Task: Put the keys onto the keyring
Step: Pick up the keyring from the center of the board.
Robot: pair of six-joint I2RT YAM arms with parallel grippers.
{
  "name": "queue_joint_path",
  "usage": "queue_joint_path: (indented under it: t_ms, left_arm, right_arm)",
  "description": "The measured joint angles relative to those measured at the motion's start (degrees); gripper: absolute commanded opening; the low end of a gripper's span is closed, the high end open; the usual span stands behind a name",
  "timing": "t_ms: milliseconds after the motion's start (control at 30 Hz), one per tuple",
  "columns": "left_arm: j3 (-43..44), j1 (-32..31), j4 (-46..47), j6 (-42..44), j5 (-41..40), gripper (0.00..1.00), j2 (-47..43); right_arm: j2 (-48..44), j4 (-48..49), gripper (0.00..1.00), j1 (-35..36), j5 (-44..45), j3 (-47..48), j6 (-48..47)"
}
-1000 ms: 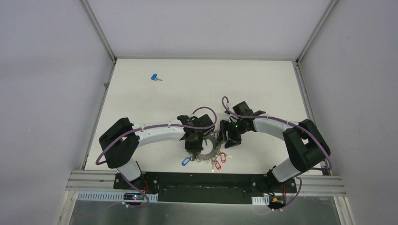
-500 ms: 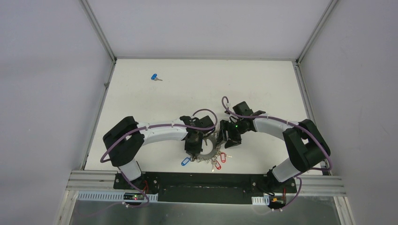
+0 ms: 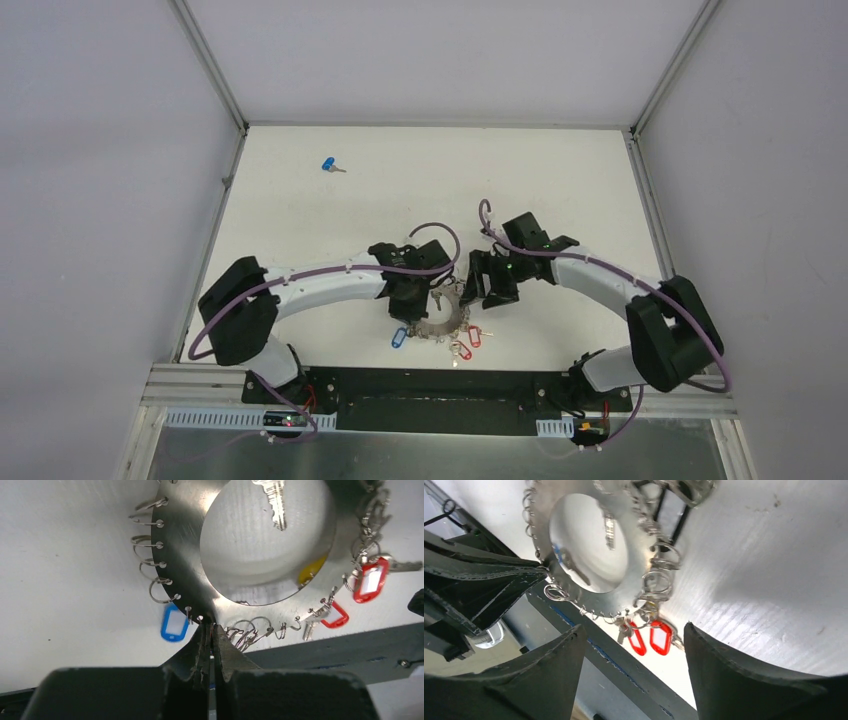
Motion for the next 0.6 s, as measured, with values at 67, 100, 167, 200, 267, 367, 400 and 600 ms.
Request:
queue_joint_path:
  t_ms: [67, 100, 167, 200, 267, 367, 400, 600]
  left_arm:
    - [0.48, 0.00, -0.31, 1.40, -0.70, 0.00, -2.47]
    - [0.76, 0.00, -0.50, 2.10, -1.20, 0.00, -3.82]
    - [1.31, 0.00, -0.70, 3.45, -2.01, 0.00, -6.54]
    - [1.57, 0.00, -0.74, 4.26, -2.62, 0.00, -8.15]
    - [2.08, 0.00, -0.85, 5.97, -3.87, 0.00, -11.45]
    - [2.78, 0.00, -0.96, 8.31, -5.81, 0.00, -16.41]
    - [2.97, 0.00, -0.94, 9.57, -6.49, 0.00, -18.18]
    - [3.43, 0.00, -0.37, 18.05, -7.63, 0.00, -25.49]
  right_arm:
    - [-3.54, -0.57, 0.77, 0.00, 0.61, 0.37, -0.50]
    - [-5.68, -0.85, 0.77, 0.00, 1.16, 0.76, -0.79]
    - [-10.14, -0.94, 0.78, -0.07, 2.12, 1.79, -1.25]
    - [-11.93, -0.96, 0.79, -0.07, 2.49, 2.34, -1.53]
    - [-15.67, -0.85, 0.79, -0.13, 3.10, 3.65, -2.16]
    - [-19.56, 0.57, 0.80, -0.28, 2.82, 4.74, -3.13]
    - [-20.92, 1.79, 0.80, -0.28, 2.60, 4.74, -3.54]
    - [-26.71, 12.09, 0.81, -0.28, -1.33, 2.49, -4.76]
